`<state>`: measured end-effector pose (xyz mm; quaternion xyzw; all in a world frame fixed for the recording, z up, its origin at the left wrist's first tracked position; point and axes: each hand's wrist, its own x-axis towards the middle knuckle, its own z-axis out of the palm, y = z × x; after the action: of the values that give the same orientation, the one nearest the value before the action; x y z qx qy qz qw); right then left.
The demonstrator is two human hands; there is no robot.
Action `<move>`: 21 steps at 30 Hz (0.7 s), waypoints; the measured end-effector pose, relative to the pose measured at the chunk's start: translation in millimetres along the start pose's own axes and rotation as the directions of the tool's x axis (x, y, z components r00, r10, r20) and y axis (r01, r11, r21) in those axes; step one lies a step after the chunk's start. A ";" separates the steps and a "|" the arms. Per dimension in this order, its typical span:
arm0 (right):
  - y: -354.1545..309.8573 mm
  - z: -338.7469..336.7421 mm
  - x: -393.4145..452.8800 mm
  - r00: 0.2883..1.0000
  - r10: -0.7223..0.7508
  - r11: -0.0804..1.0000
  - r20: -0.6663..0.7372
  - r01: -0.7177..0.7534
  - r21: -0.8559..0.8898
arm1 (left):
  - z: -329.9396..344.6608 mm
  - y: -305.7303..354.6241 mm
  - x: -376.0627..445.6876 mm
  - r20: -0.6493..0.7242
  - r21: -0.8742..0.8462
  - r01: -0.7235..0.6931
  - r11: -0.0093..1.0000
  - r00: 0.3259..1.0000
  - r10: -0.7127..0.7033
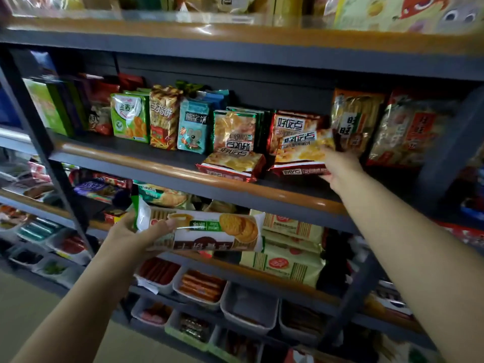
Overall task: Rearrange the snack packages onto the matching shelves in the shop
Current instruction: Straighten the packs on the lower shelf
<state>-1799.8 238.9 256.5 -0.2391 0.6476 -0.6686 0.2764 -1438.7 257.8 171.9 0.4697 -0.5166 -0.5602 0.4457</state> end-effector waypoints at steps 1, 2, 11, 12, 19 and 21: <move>3.7 4.6 5.7 0.999 0.043 0.998 -0.002 -0.043 -0.056 | -1.9 0.1 8.2 0.016 -0.008 0.002 1.000 1.000 -0.002; 7.9 8.6 9.2 0.997 0.079 0.991 -0.001 -0.079 -0.108 | -2.5 0.0 15.8 0.033 -0.015 0.006 1.000 0.999 -0.006; 19.7 10.5 13.3 0.998 -0.060 0.541 -0.021 0.015 -0.841 | 6.0 -26.3 54.0 0.176 -0.033 0.080 0.996 0.982 -0.073; 20.1 7.7 12.5 0.998 -0.060 0.466 -0.009 0.020 -0.884 | 7.4 -29.4 57.0 0.187 -0.038 0.089 0.995 0.979 -0.080; 38.5 -11.1 -52.5 0.749 -0.632 0.462 0.202 0.573 -0.677 | 16.5 -64.3 61.8 0.206 -0.042 0.194 0.980 0.962 -0.181; 58.2 -20.5 -90.5 0.677 -0.641 0.425 0.361 0.705 -0.567 | 14.1 -79.4 62.9 0.203 -0.020 0.246 0.969 0.950 -0.237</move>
<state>-1743.9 314.9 200.8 -0.5889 0.6772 -0.4316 -0.0907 -1463.9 203.6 88.8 0.4609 -0.4845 -0.6662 0.3301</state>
